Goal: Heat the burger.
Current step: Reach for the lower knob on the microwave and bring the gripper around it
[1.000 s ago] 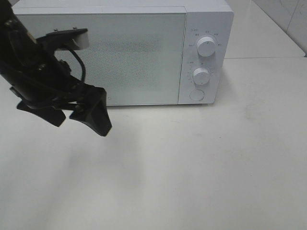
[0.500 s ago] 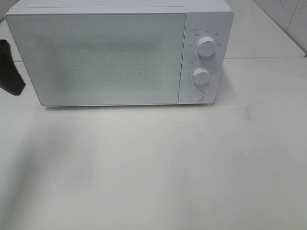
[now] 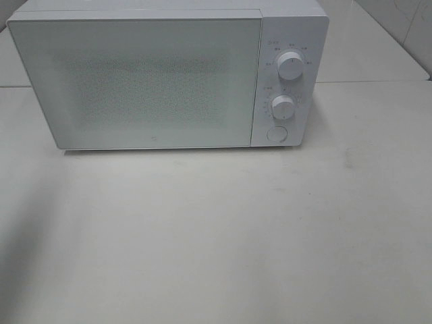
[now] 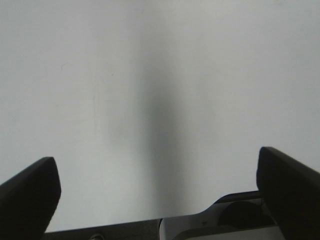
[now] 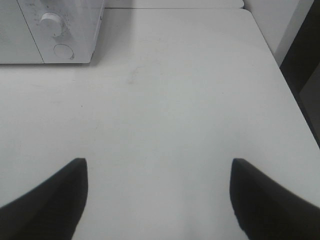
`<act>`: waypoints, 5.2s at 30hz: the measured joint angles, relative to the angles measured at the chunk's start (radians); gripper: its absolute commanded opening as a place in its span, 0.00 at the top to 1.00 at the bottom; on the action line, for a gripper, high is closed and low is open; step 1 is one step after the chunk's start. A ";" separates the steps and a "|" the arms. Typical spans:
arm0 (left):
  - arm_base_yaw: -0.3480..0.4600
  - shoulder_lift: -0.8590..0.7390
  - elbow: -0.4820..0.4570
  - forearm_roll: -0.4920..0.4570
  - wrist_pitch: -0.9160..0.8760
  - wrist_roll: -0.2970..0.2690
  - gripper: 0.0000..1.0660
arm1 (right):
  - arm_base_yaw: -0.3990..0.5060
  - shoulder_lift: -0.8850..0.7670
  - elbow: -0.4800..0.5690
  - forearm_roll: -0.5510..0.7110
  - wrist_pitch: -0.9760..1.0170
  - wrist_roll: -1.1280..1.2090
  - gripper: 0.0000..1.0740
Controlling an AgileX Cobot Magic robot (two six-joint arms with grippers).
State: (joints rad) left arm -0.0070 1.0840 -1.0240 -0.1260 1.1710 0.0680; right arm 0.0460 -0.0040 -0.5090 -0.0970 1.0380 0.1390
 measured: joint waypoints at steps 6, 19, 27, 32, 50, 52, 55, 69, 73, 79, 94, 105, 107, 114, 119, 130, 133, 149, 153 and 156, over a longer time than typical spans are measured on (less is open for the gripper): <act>0.000 -0.126 0.157 0.047 -0.010 -0.034 0.06 | 0.000 0.000 0.000 0.000 0.000 0.000 0.30; 0.000 -0.442 0.425 0.070 -0.066 -0.034 0.06 | 0.000 0.000 0.000 0.000 0.000 0.000 0.30; 0.000 -0.677 0.518 0.077 -0.116 -0.034 0.06 | 0.000 0.000 0.000 0.000 0.000 0.000 0.30; 0.000 -0.842 0.521 0.079 -0.122 -0.034 0.06 | 0.000 0.000 0.000 0.000 0.000 0.000 0.30; 0.000 -1.089 0.521 0.069 -0.121 -0.035 0.06 | 0.000 0.000 0.000 0.000 0.000 0.000 0.30; 0.000 -1.089 0.521 0.069 -0.121 -0.035 0.06 | 0.000 0.000 0.000 0.000 0.000 0.000 0.30; 0.000 -1.089 0.521 0.069 -0.121 -0.035 0.06 | 0.000 0.000 0.000 0.000 0.000 0.000 0.30; 0.000 -1.089 0.521 0.069 -0.121 -0.035 0.06 | 0.000 0.000 0.000 0.000 0.000 0.000 0.30; 0.000 -1.089 0.521 0.069 -0.121 -0.035 0.06 | 0.000 0.000 0.000 0.000 0.000 0.000 0.30; 0.000 -1.089 0.521 0.069 -0.121 -0.035 0.06 | 0.000 0.000 0.000 0.000 0.000 0.000 0.30; 0.000 -1.089 0.521 0.069 -0.121 -0.035 0.06 | 0.000 0.006 -0.015 0.000 -0.027 0.000 0.30; 0.000 -1.089 0.521 0.069 -0.121 -0.035 0.06 | 0.000 0.170 -0.024 0.000 -0.235 0.000 0.30; 0.000 -1.089 0.521 0.069 -0.121 -0.035 0.06 | 0.000 0.182 -0.024 0.000 -0.253 0.000 0.30; 0.000 -1.089 0.521 0.069 -0.121 -0.035 0.06 | 0.000 0.291 -0.012 0.000 -0.420 0.000 0.30; 0.000 -1.089 0.521 0.069 -0.121 -0.035 0.06 | 0.000 0.356 0.037 0.000 -0.535 0.000 0.30; 0.000 -1.089 0.521 0.069 -0.121 -0.035 0.06 | 0.000 0.506 0.124 0.000 -0.791 0.001 0.30; 0.000 -1.089 0.521 0.069 -0.121 -0.035 0.06 | 0.000 0.550 0.139 0.001 -0.857 0.002 0.30; 0.000 -1.089 0.521 0.069 -0.121 -0.035 0.06 | 0.000 0.782 0.160 0.001 -1.180 0.004 0.30; 0.000 -1.089 0.521 0.069 -0.121 -0.035 0.06 | 0.000 0.861 0.200 0.001 -1.347 -0.001 0.30; 0.000 -1.089 0.521 0.069 -0.121 -0.036 0.06 | 0.000 0.917 0.205 0.020 -1.411 -0.022 0.30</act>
State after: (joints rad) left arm -0.0070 -0.0050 -0.5030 -0.0570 1.0500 0.0320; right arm 0.0460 0.9130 -0.3040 -0.0770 -0.3730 0.1170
